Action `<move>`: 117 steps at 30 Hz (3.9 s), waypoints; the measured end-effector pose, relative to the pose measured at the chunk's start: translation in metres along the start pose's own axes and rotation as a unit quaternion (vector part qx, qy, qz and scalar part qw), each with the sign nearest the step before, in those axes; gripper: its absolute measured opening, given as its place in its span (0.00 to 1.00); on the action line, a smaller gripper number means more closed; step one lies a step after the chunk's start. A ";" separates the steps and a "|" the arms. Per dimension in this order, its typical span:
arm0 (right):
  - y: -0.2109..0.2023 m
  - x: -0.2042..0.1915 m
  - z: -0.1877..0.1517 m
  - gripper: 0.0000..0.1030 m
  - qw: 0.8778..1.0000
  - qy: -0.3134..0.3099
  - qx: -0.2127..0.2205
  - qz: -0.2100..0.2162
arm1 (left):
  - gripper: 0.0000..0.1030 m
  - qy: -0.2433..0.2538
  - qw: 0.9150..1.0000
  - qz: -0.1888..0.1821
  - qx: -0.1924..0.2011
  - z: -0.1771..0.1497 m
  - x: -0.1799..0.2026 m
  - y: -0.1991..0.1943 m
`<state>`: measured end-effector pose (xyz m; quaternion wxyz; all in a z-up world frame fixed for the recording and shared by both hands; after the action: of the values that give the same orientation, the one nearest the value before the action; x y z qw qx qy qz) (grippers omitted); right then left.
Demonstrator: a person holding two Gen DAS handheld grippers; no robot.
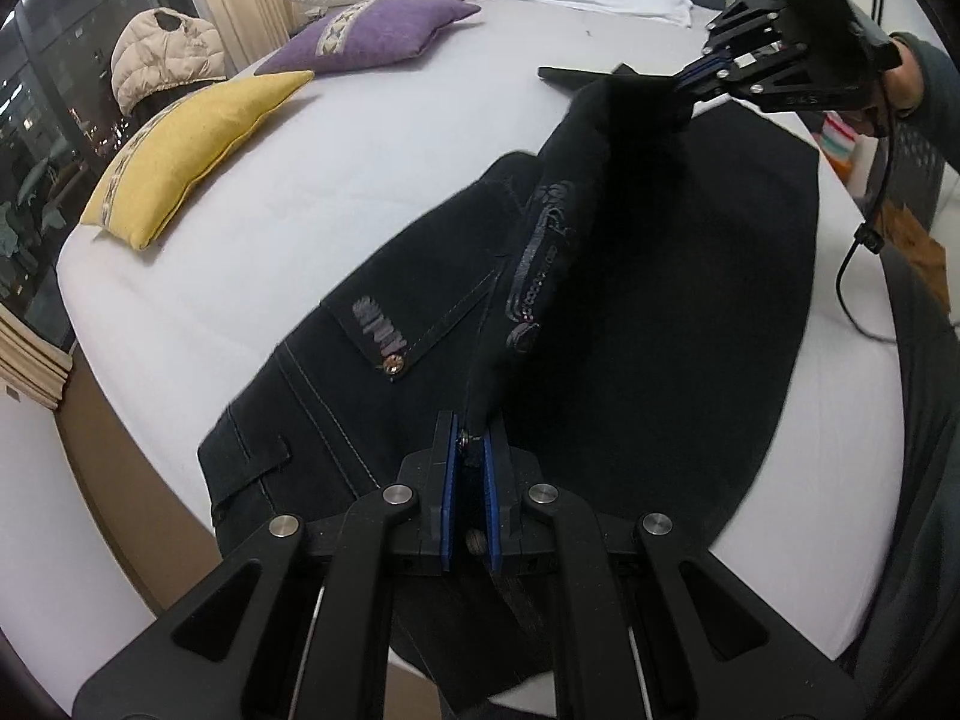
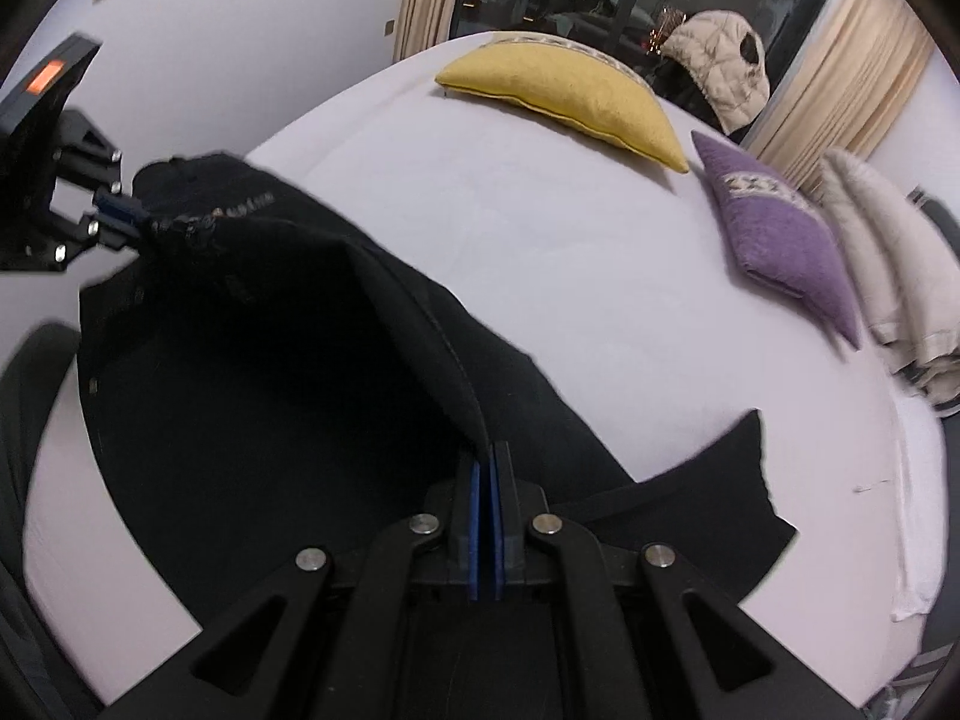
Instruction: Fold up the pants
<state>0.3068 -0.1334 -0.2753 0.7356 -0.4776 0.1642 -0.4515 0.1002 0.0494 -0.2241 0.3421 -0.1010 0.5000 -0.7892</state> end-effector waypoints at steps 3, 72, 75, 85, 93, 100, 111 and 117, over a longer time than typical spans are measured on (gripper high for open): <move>-0.009 -0.019 -0.017 0.04 1.000 -0.017 0.007 -0.017 | 0.06 0.006 1.000 0.000 0.000 -0.022 0.013 -0.008; 0.015 -0.127 -0.207 0.07 0.928 -0.305 -0.020 -0.211 | 0.08 0.132 0.991 0.022 -0.001 -0.099 0.114 0.032; 0.015 -0.129 -0.210 0.07 0.919 -0.322 -0.009 -0.229 | 0.11 0.120 0.992 0.027 -0.002 -0.098 0.113 0.029; -0.027 -0.111 -0.199 0.40 0.947 -0.246 0.010 -0.206 | 0.48 0.028 0.999 -0.013 0.025 -0.069 0.095 -0.026; -0.031 -0.083 -0.130 0.40 0.988 -0.044 0.057 -0.140 | 0.48 -0.089 0.992 -0.014 0.088 0.017 0.078 0.015; 0.005 -0.090 -0.169 0.39 0.989 -0.045 0.024 -0.135 | 0.48 -0.120 0.992 0.025 0.017 0.003 0.103 0.096; -0.023 0.114 -0.073 0.50 0.966 0.233 0.029 -0.112 | 0.53 -0.164 0.984 0.016 0.073 0.046 0.112 0.071; 0.053 0.168 -0.020 0.52 0.960 0.260 -0.045 -0.091 | 0.55 -0.181 0.982 0.015 0.043 0.051 0.124 0.104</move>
<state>0.4107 -0.2750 -0.2978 0.6009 -0.3893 0.3261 -0.6172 0.0790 -0.0946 -0.3117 0.4429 -0.2199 0.3970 -0.7732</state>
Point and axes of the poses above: each gripper's, at about its wrist camera, not at the fingertips, and y roughly the way its jaws point, x to its right, z to its top, the point moved 6 cm from there along y, roughly the way its jaws point, and after that the axes turned 7 degrees about y, right-handed, at the moved point
